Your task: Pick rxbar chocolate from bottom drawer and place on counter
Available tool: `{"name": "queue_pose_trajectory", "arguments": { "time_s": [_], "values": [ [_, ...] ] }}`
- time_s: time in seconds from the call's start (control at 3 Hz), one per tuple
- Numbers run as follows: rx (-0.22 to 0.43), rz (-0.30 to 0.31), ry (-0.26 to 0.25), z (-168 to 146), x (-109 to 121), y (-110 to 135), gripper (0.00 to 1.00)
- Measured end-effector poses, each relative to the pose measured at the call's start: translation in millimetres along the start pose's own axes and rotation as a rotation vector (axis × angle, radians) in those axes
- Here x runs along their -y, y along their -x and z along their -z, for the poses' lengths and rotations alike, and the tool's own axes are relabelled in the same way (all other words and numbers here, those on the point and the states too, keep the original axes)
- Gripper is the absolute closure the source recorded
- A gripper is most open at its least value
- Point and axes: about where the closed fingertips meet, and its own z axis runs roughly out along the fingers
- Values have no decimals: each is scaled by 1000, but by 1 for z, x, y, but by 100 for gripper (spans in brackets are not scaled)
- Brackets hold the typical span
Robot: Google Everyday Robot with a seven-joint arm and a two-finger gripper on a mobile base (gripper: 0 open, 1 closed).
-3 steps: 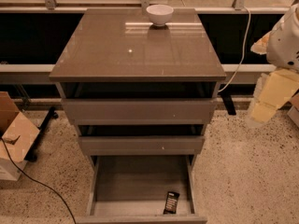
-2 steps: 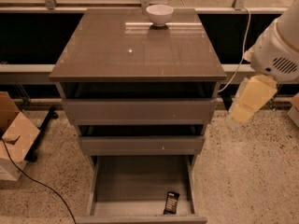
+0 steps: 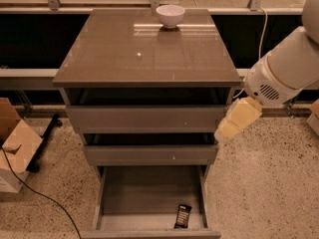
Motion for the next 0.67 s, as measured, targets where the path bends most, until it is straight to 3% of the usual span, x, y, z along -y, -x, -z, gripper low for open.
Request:
{"name": "queue_pose_trajectory", "arguments": {
  "time_s": [0.33,0.67],
  "values": [
    [29,-54,43,-34,0,-6,0],
    [71,-141,134,-85,-7,-27,0]
  ]
}}
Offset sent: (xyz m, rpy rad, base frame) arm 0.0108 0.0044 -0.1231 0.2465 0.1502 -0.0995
